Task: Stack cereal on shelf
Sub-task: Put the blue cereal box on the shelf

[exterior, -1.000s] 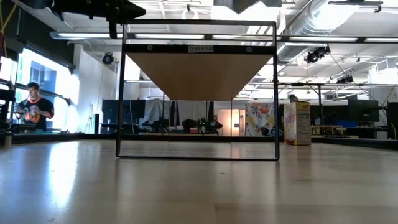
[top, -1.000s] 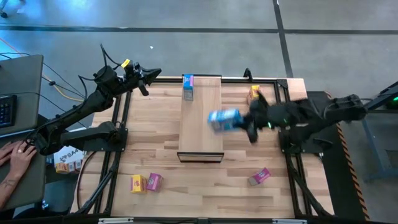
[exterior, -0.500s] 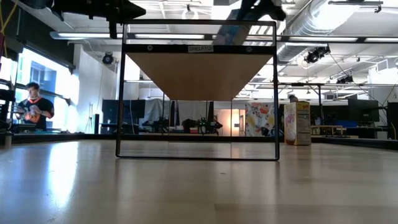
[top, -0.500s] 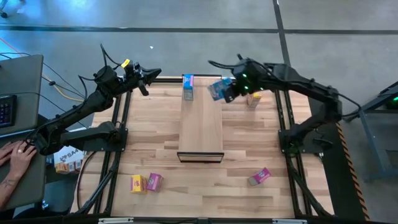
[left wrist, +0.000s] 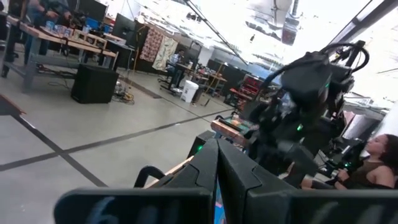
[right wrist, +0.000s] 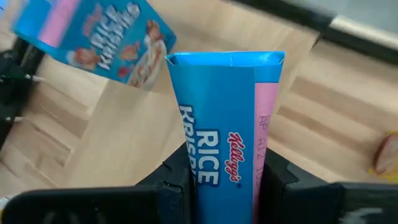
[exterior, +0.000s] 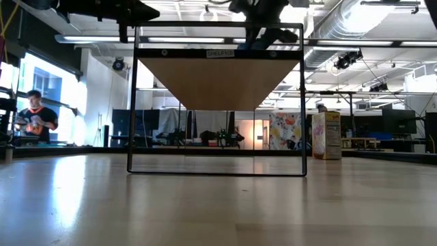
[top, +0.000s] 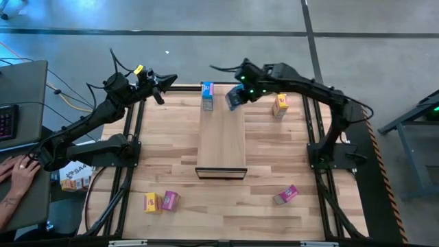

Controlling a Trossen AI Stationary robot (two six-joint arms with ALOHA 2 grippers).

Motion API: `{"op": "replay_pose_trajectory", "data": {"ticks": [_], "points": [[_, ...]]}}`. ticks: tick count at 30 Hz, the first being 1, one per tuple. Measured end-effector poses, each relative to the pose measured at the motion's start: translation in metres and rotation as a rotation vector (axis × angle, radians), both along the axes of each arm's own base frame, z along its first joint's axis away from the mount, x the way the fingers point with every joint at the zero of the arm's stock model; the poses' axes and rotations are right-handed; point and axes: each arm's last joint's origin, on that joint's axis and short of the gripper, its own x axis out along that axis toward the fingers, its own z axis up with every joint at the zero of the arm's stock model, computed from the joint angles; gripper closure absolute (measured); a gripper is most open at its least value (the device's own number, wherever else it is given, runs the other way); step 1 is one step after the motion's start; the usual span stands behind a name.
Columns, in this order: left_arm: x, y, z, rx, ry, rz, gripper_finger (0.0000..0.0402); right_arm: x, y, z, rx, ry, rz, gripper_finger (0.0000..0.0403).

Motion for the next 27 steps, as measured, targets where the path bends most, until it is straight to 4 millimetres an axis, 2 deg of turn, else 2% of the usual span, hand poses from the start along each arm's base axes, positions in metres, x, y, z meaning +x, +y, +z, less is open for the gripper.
{"op": "replay_pose_trajectory", "data": {"ticks": [6, 16, 27], "points": [[0.000, 0.000, 0.000, 0.002, 0.000, -0.006, 0.0402, 0.009, -0.005, -0.011, 0.039, 0.004, -0.082, 0.0311], [0.000, 0.000, 0.000, 0.003, 0.000, -0.006, 0.0401, 0.018, -0.008, -0.010, 0.010, -0.074, -0.106, 0.0308], [0.000, 0.000, 0.000, 0.011, 0.004, -0.005, 0.0401, 0.017, -0.008, -0.009, 0.016, -0.080, -0.122, 0.0240]]}}
